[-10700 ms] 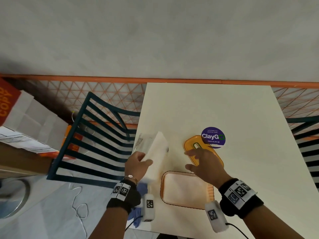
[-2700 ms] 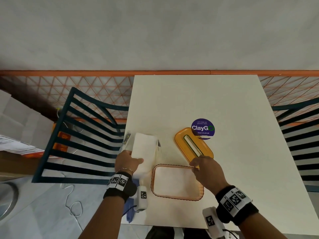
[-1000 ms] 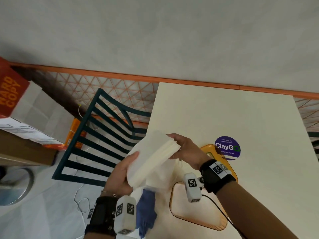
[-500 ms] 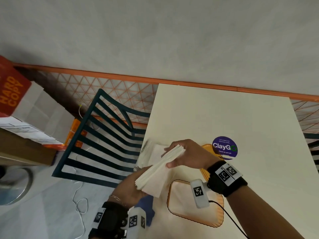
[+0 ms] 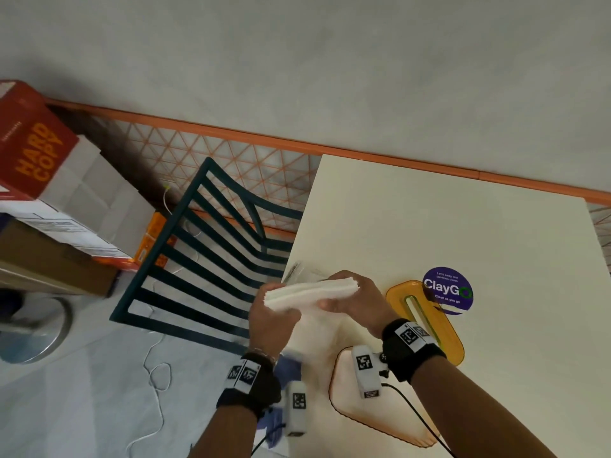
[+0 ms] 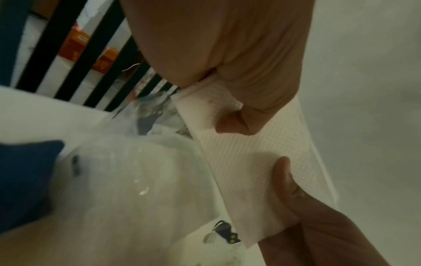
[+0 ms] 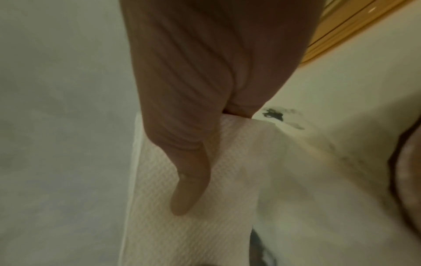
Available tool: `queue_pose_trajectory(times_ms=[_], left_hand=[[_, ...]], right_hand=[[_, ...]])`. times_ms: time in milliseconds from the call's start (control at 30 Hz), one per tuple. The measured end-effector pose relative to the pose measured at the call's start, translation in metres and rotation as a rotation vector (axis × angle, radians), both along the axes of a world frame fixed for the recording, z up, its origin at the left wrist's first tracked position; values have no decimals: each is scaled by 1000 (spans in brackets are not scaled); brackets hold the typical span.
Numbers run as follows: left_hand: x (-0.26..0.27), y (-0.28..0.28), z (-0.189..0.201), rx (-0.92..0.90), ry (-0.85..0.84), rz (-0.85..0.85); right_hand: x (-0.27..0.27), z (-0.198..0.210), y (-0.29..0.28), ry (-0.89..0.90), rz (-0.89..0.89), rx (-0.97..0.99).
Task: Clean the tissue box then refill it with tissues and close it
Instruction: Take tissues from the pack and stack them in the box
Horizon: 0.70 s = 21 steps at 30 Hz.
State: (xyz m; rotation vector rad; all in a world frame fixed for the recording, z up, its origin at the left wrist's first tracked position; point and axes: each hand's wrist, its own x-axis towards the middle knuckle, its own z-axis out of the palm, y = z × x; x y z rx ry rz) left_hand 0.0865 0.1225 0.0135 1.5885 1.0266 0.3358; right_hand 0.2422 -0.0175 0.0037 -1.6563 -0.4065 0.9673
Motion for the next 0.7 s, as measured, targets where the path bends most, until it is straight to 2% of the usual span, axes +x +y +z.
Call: queue_pose_trajectory(times_ms=[133,300,400,600,700], left_hand=[[-1,1,-22,-29,101,-26],[-1,-4,-29,-75,99,-10],[5,-6,-33,-54,75,6],[11,-10,-32,-69,109,44],[10,-6,-34,-70,66,74]], right_hand=[[2,-12,-10,-84,32,-98],[-3,-21,-20,-61,22,-126],[-9,-27,-17,-108,43,-149],[-10,-32,-12,-150,28,-129],[-6,-31,-9,-127,-12,-69]])
